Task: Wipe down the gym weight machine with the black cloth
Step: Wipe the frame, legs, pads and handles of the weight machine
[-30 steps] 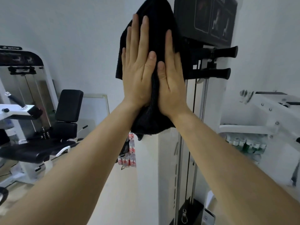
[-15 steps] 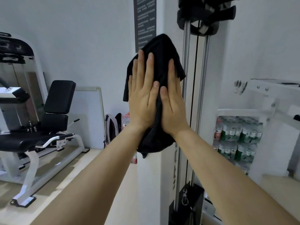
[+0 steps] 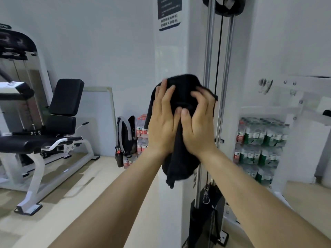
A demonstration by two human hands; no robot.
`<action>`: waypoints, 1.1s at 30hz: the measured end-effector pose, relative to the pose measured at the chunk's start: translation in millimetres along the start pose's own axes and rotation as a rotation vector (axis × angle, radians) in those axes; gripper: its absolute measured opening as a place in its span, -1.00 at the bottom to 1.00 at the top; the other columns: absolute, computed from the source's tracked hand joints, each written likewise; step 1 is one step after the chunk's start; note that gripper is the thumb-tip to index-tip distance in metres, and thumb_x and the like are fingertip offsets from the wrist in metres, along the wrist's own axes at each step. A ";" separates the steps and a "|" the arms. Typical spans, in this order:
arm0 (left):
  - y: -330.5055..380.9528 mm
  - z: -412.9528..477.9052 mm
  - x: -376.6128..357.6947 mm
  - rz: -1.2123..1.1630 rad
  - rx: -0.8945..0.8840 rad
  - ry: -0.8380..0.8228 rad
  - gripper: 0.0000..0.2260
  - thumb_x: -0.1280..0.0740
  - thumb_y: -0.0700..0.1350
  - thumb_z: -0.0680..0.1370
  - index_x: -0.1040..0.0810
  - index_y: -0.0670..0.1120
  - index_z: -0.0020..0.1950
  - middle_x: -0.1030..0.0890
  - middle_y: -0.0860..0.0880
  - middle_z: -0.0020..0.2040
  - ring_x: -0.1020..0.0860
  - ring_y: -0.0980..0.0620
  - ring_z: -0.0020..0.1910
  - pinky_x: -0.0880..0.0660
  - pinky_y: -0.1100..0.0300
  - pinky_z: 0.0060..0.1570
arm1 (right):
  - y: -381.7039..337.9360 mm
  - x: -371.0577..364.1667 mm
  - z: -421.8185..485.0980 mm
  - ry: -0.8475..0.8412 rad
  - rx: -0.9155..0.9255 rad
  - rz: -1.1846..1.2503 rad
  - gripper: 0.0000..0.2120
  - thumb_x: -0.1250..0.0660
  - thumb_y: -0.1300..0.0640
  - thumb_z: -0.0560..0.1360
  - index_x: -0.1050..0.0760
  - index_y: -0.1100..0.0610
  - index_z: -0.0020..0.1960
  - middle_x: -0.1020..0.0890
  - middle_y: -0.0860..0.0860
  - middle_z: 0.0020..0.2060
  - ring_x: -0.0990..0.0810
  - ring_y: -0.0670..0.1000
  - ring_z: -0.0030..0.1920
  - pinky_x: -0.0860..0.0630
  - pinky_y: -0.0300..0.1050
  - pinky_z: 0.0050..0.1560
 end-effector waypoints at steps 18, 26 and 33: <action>5.9 34.6 -5.6 0.148 -0.165 0.039 -0.47 0.01 0.00 0.68 -0.06 -0.18 0.61 -0.04 -0.17 0.63 0.04 -0.10 0.62 0.05 -0.02 0.58 | 22.9 -24.5 27.0 -0.140 0.039 0.190 -0.44 0.05 0.08 0.68 0.06 0.26 0.62 0.02 0.14 0.62 0.06 -0.06 0.61 0.03 -0.13 0.58; -5.3 -44.2 -14.4 0.126 -0.054 -0.099 -0.47 -0.03 -0.02 0.68 0.04 -0.05 0.63 0.06 -0.02 0.65 0.10 0.01 0.62 0.10 0.15 0.57 | 31.0 -12.1 -36.5 -0.225 0.034 -0.013 -0.40 0.00 0.03 0.64 0.00 0.20 0.62 -0.03 0.07 0.62 -0.01 -0.04 0.61 -0.15 0.12 0.56; 14.7 12.0 -0.3 0.000 0.050 -0.019 -0.52 0.01 -0.03 0.70 -0.05 -0.04 0.63 -0.01 0.05 0.65 0.06 0.13 0.61 0.07 0.22 0.56 | 8.6 -11.8 16.2 -0.201 -0.034 0.133 -0.42 -0.02 0.02 0.68 0.03 0.17 0.63 0.05 0.01 0.63 0.05 -0.21 0.58 -0.07 -0.32 0.52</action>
Point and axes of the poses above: each hand's wrist, its own z-axis towards the middle knuckle, its own x-axis out of the back of the hand, y = z × x, the point moved 9 cm from there along z, towards the middle knuckle
